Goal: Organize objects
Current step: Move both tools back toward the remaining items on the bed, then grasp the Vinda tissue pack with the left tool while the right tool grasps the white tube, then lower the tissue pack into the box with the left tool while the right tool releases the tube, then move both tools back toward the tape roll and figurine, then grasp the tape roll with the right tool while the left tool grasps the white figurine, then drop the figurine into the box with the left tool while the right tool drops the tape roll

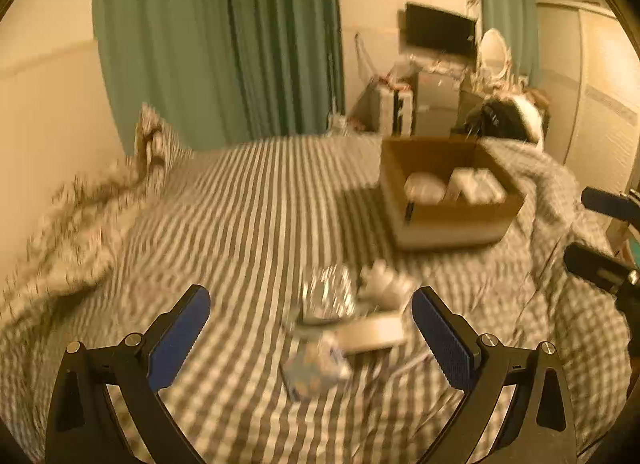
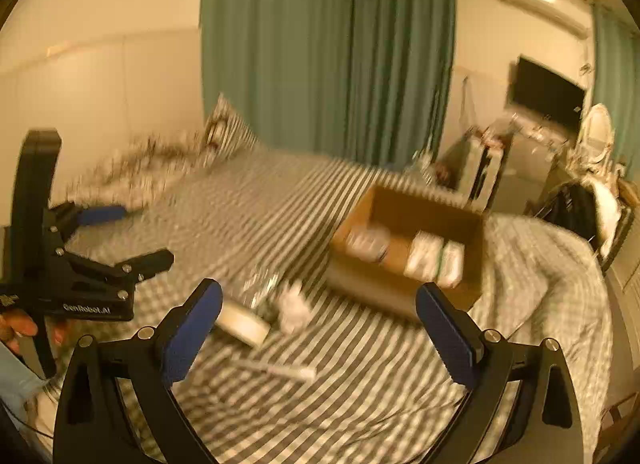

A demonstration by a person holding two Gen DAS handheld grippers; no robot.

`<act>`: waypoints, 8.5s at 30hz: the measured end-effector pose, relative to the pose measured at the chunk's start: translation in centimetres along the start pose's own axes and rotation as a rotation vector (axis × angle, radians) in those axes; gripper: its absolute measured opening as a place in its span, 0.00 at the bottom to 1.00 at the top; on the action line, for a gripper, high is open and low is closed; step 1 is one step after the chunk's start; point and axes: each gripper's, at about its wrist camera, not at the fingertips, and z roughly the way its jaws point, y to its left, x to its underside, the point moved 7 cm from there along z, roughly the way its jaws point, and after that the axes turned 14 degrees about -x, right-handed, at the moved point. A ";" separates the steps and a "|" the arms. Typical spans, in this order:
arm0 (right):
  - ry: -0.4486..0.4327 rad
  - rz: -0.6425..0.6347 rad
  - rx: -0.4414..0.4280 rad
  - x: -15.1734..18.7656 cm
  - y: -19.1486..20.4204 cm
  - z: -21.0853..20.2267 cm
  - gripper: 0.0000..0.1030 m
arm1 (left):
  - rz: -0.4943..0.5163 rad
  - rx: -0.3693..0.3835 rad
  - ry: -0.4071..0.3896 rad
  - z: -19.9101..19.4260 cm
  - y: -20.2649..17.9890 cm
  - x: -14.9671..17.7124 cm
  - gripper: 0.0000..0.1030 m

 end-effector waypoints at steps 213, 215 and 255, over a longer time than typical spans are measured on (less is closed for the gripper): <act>0.144 0.172 0.140 5.9 -12.0 2.7 0.09 | 0.081 0.185 0.188 10.1 -13.6 2.0 0.64; 0.132 0.161 0.145 5.2 -11.7 1.5 0.08 | 0.063 0.207 0.178 8.8 -13.2 0.9 0.64; 0.105 0.251 0.221 -8.0 -30.0 14.3 0.14 | 0.196 0.296 -0.017 16.4 -23.5 -15.6 0.71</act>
